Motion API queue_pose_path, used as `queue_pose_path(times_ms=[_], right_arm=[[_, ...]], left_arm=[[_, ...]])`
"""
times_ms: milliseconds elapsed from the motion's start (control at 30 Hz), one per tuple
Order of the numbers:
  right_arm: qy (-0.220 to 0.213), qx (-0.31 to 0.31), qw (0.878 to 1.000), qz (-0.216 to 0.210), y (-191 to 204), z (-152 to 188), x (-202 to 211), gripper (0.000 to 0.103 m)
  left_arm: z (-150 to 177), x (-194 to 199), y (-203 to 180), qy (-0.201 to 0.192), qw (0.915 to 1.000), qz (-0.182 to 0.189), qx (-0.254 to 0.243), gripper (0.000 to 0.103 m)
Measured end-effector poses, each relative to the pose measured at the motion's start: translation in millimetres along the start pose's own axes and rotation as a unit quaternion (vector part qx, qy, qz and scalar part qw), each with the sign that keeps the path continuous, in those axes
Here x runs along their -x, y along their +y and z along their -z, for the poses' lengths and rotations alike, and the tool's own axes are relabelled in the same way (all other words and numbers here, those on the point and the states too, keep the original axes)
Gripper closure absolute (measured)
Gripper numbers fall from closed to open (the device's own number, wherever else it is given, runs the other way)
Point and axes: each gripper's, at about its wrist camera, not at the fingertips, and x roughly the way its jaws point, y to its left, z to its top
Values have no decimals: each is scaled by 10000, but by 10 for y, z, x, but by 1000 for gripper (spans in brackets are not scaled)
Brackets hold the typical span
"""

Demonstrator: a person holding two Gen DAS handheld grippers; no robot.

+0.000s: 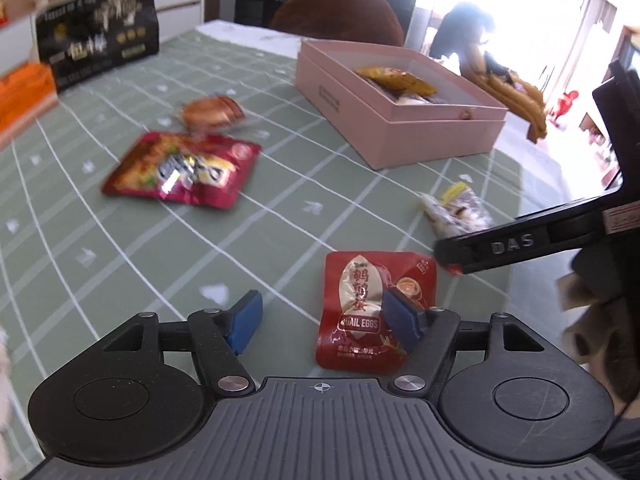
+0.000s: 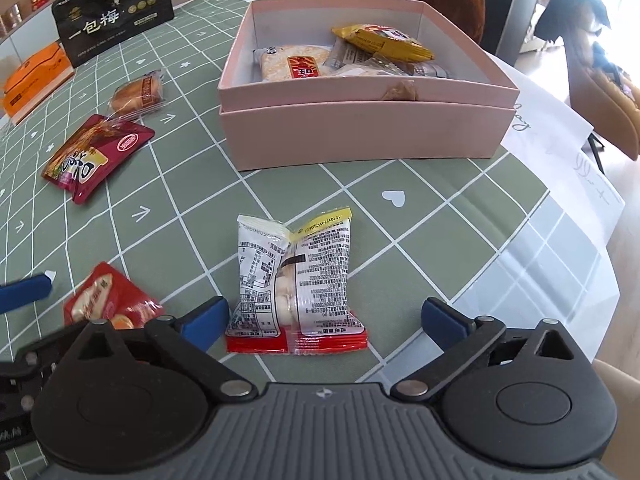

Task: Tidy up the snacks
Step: 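Grasp the red quail egg packet with the left gripper while the right gripper holds the white snack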

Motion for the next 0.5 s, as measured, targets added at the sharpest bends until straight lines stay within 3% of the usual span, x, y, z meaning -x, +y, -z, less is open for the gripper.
queue_pose_path(times_ms=[167, 500], right_arm=[[-113, 86, 9999, -20, -4, 12, 0, 0], [-81, 222, 9997, -107, -82, 16, 16, 0]], left_arm=[[9, -42, 19, -59, 9997, 65, 221, 28], [-10, -115, -100, 13, 9972, 693, -290, 29]])
